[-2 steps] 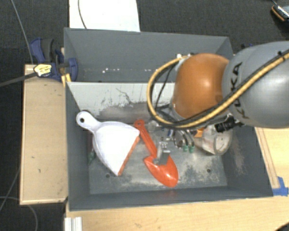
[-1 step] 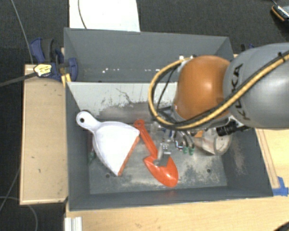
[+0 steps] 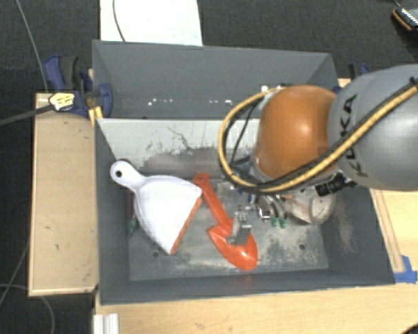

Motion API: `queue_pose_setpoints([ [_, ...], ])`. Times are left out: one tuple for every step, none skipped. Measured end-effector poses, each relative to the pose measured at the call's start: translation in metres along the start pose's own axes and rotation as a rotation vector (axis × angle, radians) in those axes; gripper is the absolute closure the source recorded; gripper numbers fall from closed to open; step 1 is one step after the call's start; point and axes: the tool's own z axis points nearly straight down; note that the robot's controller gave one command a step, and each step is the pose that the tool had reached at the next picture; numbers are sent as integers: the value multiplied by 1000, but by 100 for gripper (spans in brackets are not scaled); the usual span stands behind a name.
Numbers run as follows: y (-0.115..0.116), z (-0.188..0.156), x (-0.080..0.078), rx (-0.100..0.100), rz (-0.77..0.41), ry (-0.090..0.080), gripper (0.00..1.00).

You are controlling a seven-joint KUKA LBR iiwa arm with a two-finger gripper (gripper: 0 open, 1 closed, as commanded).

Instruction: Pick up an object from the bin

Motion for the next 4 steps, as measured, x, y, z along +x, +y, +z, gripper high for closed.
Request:
queue_pose_setpoints([
  [7,59,25,-1,-172,-2,0],
  [9,51,-68,-2,-114,-14,0],
  [-87,26,5,-1,-267,7,0],
  [3,91,-79,-9,-88,-18,0],
])
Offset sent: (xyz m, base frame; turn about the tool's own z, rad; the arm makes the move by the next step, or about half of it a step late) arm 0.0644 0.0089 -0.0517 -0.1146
